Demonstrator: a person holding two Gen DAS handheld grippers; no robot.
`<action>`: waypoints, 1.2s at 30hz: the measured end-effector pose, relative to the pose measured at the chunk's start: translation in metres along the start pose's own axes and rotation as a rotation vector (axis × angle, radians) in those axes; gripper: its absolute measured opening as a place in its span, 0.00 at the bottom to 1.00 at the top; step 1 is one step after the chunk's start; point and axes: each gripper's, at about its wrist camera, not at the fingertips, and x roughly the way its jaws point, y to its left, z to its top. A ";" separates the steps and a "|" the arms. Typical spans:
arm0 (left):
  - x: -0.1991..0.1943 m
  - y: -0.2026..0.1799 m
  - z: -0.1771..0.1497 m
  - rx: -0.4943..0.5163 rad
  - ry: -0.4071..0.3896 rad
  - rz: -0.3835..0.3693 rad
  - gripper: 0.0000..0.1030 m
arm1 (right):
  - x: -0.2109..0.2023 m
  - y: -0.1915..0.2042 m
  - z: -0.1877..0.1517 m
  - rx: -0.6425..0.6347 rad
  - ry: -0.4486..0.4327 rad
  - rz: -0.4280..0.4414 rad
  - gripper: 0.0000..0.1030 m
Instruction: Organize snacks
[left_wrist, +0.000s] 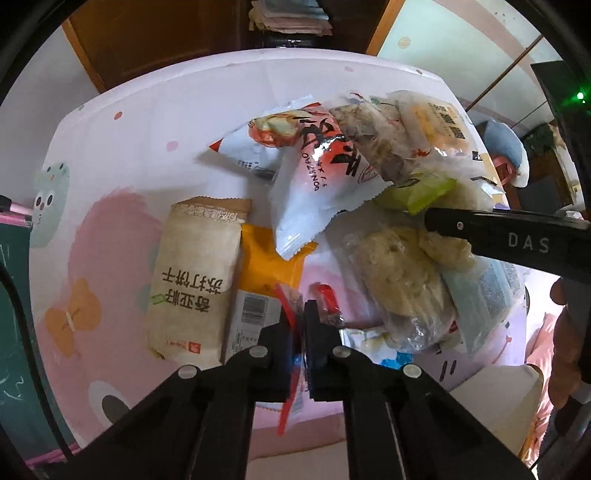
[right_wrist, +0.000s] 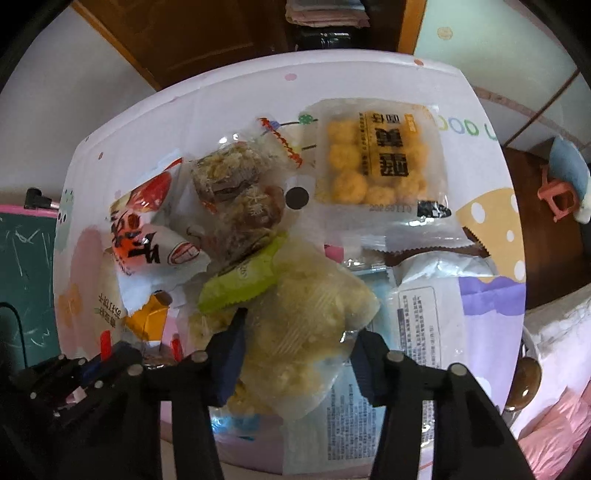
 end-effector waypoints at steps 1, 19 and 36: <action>-0.002 -0.002 0.000 -0.004 -0.003 -0.001 0.02 | -0.003 0.001 -0.003 0.001 -0.006 0.005 0.46; -0.182 0.035 -0.043 -0.157 -0.277 -0.097 0.01 | -0.156 0.008 -0.050 -0.061 -0.266 0.152 0.44; -0.100 0.031 -0.047 0.005 -0.147 -0.019 0.57 | -0.184 0.010 -0.134 -0.117 -0.283 0.163 0.44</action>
